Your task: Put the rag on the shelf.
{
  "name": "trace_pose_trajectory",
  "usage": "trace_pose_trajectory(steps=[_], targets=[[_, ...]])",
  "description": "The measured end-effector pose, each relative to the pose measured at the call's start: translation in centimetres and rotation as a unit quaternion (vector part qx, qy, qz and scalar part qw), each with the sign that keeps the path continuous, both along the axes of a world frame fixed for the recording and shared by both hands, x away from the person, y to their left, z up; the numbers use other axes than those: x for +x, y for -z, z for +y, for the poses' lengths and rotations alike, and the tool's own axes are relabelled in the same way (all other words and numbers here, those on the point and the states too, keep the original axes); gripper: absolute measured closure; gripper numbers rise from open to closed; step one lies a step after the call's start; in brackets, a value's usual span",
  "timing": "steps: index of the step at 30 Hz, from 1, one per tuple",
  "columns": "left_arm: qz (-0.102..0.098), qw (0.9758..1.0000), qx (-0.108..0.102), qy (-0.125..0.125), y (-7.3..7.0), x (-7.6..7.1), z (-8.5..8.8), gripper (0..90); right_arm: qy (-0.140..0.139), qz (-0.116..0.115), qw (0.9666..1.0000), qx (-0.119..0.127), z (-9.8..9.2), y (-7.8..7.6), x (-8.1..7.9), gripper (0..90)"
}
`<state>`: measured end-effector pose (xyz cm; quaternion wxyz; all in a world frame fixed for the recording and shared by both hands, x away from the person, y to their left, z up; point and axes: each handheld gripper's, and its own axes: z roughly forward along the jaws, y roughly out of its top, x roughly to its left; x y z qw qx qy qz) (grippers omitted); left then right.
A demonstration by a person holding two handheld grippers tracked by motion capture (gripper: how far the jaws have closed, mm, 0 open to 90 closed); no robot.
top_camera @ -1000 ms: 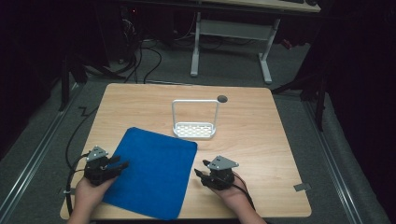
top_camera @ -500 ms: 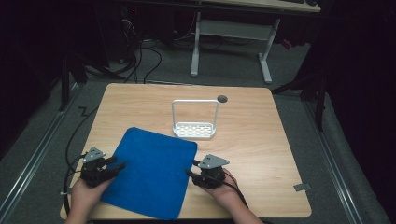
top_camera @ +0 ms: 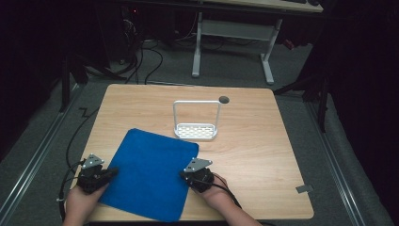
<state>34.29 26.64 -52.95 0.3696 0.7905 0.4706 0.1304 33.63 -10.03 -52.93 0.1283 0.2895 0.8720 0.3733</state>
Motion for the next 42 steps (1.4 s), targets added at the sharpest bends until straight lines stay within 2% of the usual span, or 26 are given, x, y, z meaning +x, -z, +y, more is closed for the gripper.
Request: trace_pose_trajectory(steps=[3,5,7,8,12,16,17,22,24,27,28,30,31,36,37,42], targets=[[0.003,0.9999,-0.011,0.004,0.1,-0.2,0.0,87.0,0.001,0.003,1.0,0.001,-0.2,0.1,0.0,90.0],[0.007,0.9997,-0.021,0.013,0.1,-0.7,-0.3,87.0,0.004,-0.002,1.0,-0.009,-0.7,0.0,-0.2,90.0],[0.007,0.9997,-0.018,0.016,0.1,-0.9,-0.5,87.0,0.006,-0.001,0.9999,-0.008,-0.9,0.0,-0.3,90.0],[0.007,0.9996,-0.014,0.022,0.1,-1.1,-1.1,87.0,0.008,-0.003,0.9999,-0.009,-1.7,0.0,-0.5,90.0],[0.003,0.999,-0.026,0.036,0.3,-1.8,-1.8,86.9,0.019,0.002,0.9998,-0.004,-2.8,0.0,-0.8,90.0],[0.011,0.9972,-0.033,0.065,0.2,-2.6,-3.2,86.9,0.028,0.001,0.9995,-0.013,-4.4,-0.2,-1.1,90.0],[0.011,0.9972,-0.033,0.065,0.2,-2.6,-3.2,86.9,0.028,0.001,0.9995,-0.013,-4.4,-0.2,-1.1,90.0],[0.015,0.9947,-0.036,0.096,0.2,-2.9,-4.7,86.8,0.045,0.01,0.9989,-0.006,-6.1,-0.2,-1.2,90.0],[0.013,0.9939,-0.038,0.103,0.3,-3.0,-5.3,86.7,0.053,0.008,0.9985,-0.006,-7.1,-0.2,-1.4,90.0],[0.016,0.9916,-0.041,0.121,0.3,-3.0,-6.4,86.7,0.059,0.006,0.9982,-0.008,-7.8,-0.2,-1.5,90.0],[0.016,0.9916,-0.041,0.121,0.3,-3.0,-6.4,86.7,0.059,0.006,0.9982,-0.008,-7.8,-0.2,-1.5,90.0],[0.019,0.9895,-0.045,0.136,0.3,-3.1,-7.2,86.7,0.067,0.005,0.9977,-0.009,-8.7,-0.2,-1.7,90.0],[0.019,0.9895,-0.045,0.136,0.3,-3.1,-7.2,86.6,0.067,0.005,0.9977,-0.009,-8.7,-0.2,-1.7,90.0],[0.024,0.9845,-0.056,0.164,0.4,-3.1,-8.9,85.5,0.08,0.0,0.9966,-0.016,-10.2,-0.3,-2.0,90.0],[0.024,0.9845,-0.056,0.164,0.4,-3.1,-8.9,85.4,0.08,0.0,0.9966,-0.016,-10.2,-0.3,-2.0,90.0],[0.026,0.9812,-0.062,0.181,0.5,-3.3,-10.0,85.2,0.1,-0.001,0.9948,-0.018,-12.0,-0.3,-2.5,90.0]])
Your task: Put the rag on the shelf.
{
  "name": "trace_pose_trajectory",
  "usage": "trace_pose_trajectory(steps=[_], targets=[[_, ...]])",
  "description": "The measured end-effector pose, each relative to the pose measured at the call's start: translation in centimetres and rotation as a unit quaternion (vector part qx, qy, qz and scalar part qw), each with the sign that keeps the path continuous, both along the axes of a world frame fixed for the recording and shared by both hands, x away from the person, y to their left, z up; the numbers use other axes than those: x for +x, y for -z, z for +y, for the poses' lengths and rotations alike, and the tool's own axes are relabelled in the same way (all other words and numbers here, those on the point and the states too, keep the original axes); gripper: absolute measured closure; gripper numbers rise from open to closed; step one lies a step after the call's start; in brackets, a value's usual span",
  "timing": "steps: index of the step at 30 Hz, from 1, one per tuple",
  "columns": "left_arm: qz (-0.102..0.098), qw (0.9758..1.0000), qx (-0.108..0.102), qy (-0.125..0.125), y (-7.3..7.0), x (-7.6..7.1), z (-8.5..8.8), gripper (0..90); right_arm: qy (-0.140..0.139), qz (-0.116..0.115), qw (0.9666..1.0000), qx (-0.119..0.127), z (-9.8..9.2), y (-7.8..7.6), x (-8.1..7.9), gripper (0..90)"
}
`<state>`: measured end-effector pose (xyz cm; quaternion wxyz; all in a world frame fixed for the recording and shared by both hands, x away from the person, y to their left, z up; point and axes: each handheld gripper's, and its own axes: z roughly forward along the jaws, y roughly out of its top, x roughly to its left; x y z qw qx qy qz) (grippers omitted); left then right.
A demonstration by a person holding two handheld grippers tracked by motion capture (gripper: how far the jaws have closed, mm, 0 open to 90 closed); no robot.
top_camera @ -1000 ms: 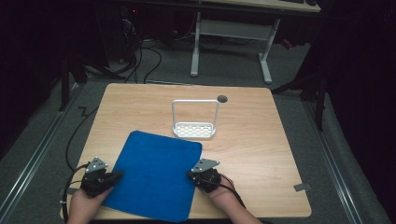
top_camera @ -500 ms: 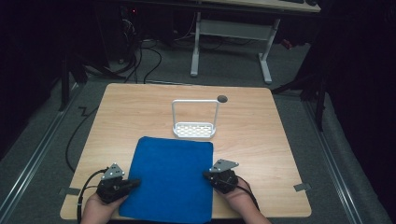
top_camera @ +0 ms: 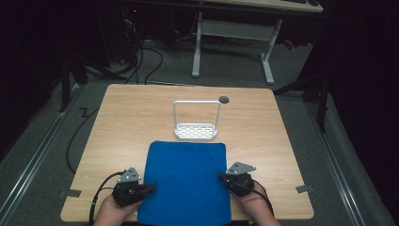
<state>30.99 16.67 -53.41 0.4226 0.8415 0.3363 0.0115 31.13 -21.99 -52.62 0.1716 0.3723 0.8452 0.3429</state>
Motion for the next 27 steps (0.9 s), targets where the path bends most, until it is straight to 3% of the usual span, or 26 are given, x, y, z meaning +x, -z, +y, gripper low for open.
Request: trace_pose_trajectory(steps=[6,12,22,25,27], targets=[[-0.005,0.9999,-0.01,0.007,0.2,-0.3,-1.4,84.2,0.02,0.0,0.9998,0.003,-2.1,0.0,-0.4,90.0],[-0.01,0.9997,-0.006,0.02,0.1,-0.7,-2.5,84.1,0.029,0.002,0.9995,0.007,-2.8,0.0,-0.3,90.0],[0.006,0.9994,-0.017,0.029,0.1,-0.7,-2.3,79.3,0.038,0.004,0.9992,0.012,-3.5,0.0,-0.2,89.6],[-0.005,0.9996,-0.023,0.016,0.0,-0.6,-2.1,73.6,0.035,0.006,0.9992,0.017,-3.5,-0.1,-0.2,87.2],[-0.022,0.9992,-0.034,-0.006,-0.2,-0.4,-1.5,68.9,0.034,-0.003,0.9987,0.037,-3.6,-0.3,-0.2,84.2]])
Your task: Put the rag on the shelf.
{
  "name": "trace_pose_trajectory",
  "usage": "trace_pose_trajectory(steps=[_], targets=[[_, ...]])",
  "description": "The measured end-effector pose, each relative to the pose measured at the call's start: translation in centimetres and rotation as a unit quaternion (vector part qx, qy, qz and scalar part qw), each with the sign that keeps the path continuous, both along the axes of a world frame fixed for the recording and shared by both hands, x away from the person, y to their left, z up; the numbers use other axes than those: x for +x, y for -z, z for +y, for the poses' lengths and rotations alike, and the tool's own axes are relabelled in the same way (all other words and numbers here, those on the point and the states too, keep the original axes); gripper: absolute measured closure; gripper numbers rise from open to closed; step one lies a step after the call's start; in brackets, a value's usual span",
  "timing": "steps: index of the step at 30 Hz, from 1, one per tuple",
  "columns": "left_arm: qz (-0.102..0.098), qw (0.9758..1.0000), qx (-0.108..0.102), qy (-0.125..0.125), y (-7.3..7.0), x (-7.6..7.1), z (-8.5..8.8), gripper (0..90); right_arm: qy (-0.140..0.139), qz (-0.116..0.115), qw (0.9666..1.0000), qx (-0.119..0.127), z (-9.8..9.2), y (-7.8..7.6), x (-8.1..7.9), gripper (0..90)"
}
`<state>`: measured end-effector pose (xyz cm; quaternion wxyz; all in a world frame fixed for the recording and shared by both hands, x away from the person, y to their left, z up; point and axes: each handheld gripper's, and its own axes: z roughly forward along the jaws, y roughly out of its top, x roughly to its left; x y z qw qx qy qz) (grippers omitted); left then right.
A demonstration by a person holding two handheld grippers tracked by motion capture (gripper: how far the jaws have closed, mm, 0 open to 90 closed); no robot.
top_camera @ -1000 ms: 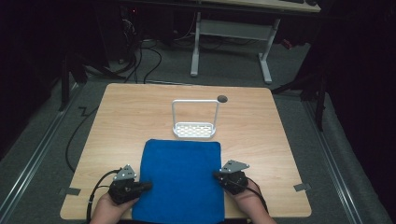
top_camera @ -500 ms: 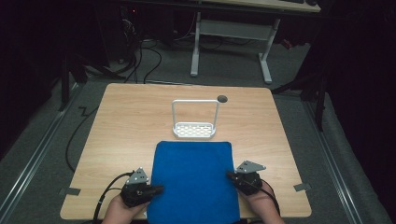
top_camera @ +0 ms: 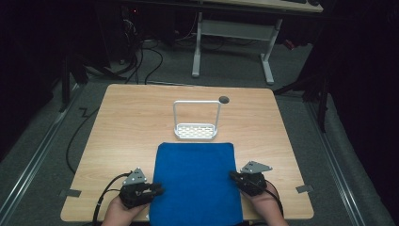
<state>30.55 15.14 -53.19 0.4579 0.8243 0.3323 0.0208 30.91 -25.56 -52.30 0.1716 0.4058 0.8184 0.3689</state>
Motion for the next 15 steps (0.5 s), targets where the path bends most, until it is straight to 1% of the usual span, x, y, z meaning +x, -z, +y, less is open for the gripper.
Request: trace_pose_trajectory(steps=[1,2,3,4,6,7,8,10,11,12,13,14,15], targets=[[-0.015,0.9993,-0.014,-0.031,-0.4,0.3,0.8,67.1,0.001,-0.001,1.0,0.005,0.0,-0.1,0.0,82.7],[-0.015,0.9993,-0.014,-0.031,-0.4,0.3,0.8,65.6,0.001,-0.001,1.0,0.005,0.0,-0.1,0.0,82.7],[-0.025,0.9981,-0.018,-0.053,-0.5,0.6,1.2,65.6,-0.003,-0.006,1.0,0.005,0.0,-0.1,0.0,81.0],[-0.029,0.9972,-0.021,-0.065,-0.6,0.8,1.4,63.4,-0.002,-0.008,1.0,0.005,0.1,-0.2,0.0,79.3],[-0.032,0.995,-0.022,-0.092,-0.8,1.6,1.9,58.5,-0.003,-0.011,0.9999,0.005,0.1,-0.3,0.0,75.4],[-0.034,0.9934,-0.021,-0.108,-0.8,2.1,2.0,57.9,-0.002,-0.012,0.9999,0.008,0.2,-0.3,0.1,73.6],[-0.035,0.9919,-0.014,-0.121,-0.9,2.7,2.1,56.4,-0.002,-0.009,0.9999,0.012,0.2,-0.2,0.1,72.9],[-0.038,0.9903,0.0,-0.133,-1.0,3.8,1.8,53.5,0.002,-0.006,0.9998,0.019,0.1,-0.2,0.3,73.0],[-0.041,0.9894,0.01,-0.139,-1.1,4.3,1.6,50.9,0.006,-0.006,0.9997,0.022,0.0,-0.3,0.3,73.8],[-0.043,0.9888,0.016,-0.142,-1.1,4.7,1.4,50.9,0.006,-0.006,0.9997,0.022,0.0,-0.3,0.3,73.8],[-0.05,0.987,0.028,-0.15,-1.1,5.9,0.9,50.4,0.008,-0.006,0.9996,0.026,-0.1,-0.3,0.3,73.8],[-0.05,0.987,0.028,-0.15,-1.1,5.9,0.9,50.4,0.008,-0.006,0.9996,0.026,-0.1,-0.3,0.3,73.8],[-0.049,0.9862,0.033,-0.155,-1.0,6.6,0.7,50.4,0.006,-0.007,0.9996,0.027,-0.1,-0.3,0.3,73.2]])
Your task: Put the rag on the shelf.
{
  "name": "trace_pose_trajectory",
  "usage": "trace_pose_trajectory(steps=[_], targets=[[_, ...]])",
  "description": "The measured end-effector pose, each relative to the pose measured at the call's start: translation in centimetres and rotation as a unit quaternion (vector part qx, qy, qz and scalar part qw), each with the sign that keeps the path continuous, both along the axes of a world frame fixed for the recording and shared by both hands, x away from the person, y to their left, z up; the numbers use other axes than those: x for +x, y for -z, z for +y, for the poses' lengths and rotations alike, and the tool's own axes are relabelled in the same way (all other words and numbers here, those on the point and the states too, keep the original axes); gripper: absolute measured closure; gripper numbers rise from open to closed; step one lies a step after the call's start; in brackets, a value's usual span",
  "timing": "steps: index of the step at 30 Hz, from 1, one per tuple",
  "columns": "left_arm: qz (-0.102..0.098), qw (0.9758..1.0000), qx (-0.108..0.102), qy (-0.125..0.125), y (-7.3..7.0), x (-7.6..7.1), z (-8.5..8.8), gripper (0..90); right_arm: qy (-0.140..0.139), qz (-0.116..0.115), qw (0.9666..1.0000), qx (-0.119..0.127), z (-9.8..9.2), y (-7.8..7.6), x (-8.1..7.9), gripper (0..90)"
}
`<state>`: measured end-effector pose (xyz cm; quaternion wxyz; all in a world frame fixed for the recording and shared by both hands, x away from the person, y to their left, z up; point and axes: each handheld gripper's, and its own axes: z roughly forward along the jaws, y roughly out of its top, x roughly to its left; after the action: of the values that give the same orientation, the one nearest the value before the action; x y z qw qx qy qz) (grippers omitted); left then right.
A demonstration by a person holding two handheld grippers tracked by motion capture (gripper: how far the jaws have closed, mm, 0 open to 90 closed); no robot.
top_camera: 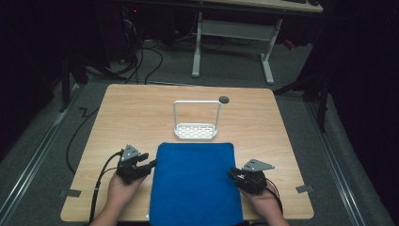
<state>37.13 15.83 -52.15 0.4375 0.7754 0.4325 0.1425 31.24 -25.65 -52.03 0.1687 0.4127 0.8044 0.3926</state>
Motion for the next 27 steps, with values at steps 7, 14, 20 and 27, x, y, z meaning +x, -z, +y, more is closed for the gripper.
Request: trace_pose_trajectory(steps=[7,14,20,27], targets=[[0.024,0.9995,0.022,-0.006,0.7,4.3,-2.1,53.9,-0.008,0.002,1.0,0.001,0.1,0.0,0.0,71.3],[0.041,0.999,0.009,-0.013,1.3,6.1,-3.2,66.6,-0.011,0.005,0.9999,0.008,0.0,-0.1,0.2,71.0],[0.038,0.9991,0.01,-0.014,1.5,6.0,-3.5,85.6,0.003,0.003,0.9998,0.019,0.1,-0.1,0.5,65.6],[0.038,0.9991,0.014,-0.011,1.5,6.0,-3.5,87.2,0.058,-0.013,0.9981,0.017,0.5,-0.9,3.0,58.1]])
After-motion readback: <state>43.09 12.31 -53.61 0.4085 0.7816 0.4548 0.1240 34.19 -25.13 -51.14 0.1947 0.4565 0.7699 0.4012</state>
